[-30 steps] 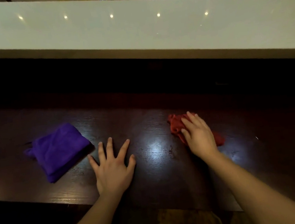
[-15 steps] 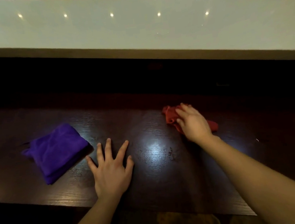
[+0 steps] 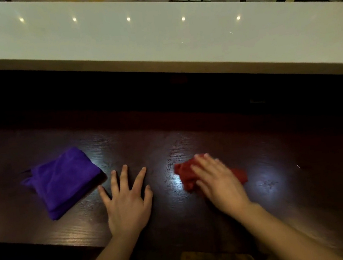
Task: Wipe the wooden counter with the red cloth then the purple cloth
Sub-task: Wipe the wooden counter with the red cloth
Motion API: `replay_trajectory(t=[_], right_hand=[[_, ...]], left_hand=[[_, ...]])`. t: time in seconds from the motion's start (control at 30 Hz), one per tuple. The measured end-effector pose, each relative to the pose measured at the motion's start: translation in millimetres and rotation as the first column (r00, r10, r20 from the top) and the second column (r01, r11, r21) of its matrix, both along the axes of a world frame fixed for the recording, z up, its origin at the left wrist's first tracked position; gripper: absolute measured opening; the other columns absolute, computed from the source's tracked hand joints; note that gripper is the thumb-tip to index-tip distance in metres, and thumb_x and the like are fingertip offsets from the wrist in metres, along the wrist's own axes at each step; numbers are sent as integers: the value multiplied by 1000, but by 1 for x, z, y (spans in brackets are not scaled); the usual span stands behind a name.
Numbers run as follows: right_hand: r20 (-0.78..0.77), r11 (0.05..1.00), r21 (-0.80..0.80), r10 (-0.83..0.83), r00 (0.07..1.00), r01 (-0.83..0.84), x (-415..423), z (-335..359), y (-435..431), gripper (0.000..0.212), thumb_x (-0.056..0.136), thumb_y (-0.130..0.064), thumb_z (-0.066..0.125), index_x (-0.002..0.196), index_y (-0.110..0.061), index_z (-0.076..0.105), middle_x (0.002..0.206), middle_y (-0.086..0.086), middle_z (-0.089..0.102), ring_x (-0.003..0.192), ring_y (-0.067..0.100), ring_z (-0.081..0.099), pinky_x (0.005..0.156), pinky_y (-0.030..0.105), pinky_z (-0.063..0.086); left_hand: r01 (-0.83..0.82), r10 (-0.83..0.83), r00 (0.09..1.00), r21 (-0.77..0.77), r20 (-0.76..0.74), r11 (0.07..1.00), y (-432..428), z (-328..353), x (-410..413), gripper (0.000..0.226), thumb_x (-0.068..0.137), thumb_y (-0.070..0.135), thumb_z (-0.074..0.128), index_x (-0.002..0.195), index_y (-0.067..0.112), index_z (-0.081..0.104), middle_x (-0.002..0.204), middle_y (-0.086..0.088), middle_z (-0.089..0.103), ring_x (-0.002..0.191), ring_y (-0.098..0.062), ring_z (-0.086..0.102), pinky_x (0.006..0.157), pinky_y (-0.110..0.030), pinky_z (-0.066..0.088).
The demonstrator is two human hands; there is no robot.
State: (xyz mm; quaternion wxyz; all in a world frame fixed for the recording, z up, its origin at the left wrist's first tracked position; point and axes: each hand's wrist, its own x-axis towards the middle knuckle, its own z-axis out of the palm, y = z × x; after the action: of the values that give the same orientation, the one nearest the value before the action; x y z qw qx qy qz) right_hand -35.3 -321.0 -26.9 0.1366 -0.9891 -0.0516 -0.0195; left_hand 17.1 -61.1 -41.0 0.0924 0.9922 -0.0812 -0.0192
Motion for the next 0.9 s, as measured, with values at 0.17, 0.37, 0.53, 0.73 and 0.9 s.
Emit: replay_trajectory(t=[0.17, 0.37, 0.53, 0.73, 0.9], right_hand=[[-38, 902, 51, -428, 903, 429, 54, 2, -18, 49, 94, -32, 53, 140, -20, 45, 156, 7, 30, 144, 31, 23, 117, 44, 22], [-22, 997, 3, 77, 997, -77, 10, -4, 47, 49, 92, -40, 50, 138, -26, 45, 156, 1, 31, 145, 27, 22, 117, 42, 25], [21, 997, -56, 63, 998, -62, 24, -6, 5, 45, 93, -40, 48, 135, -24, 50, 152, 4, 38, 141, 28, 33, 114, 47, 30], [-22, 938, 26, -346, 938, 347, 114, -1, 22, 49, 94, -38, 49, 140, -24, 43, 157, 6, 27, 144, 32, 20, 117, 45, 20], [-9, 991, 22, 131, 991, -131, 66, -4, 93, 46, 92, -40, 50, 137, -27, 48, 155, 3, 33, 144, 30, 25, 117, 45, 20]], left_hand=[[0, 0, 1000, 3, -5, 1000, 0, 2, -1, 58, 91, 58, 25, 148, 47, 29, 162, -6, 25, 151, -31, 10, 116, -66, 6], [0, 0, 1000, 3, -6, 1000, 1, -2, 0, 58, 91, 58, 25, 148, 46, 29, 162, -5, 25, 151, -30, 9, 116, -67, 8], [2, -2, 1000, 6, -1, 1000, 2, -5, 1, 58, 92, 58, 28, 148, 43, 30, 162, -5, 26, 151, -30, 11, 116, -66, 8], [-18, 18, 1000, -16, -3, 1000, 1, -3, 1, 65, 89, 59, 27, 150, 38, 29, 162, -3, 25, 151, -27, 9, 117, -65, 6], [-52, 54, 998, -122, 13, 991, 3, -6, 1, 77, 84, 54, 35, 153, 24, 23, 161, -1, 29, 151, -21, 9, 119, -62, 4]])
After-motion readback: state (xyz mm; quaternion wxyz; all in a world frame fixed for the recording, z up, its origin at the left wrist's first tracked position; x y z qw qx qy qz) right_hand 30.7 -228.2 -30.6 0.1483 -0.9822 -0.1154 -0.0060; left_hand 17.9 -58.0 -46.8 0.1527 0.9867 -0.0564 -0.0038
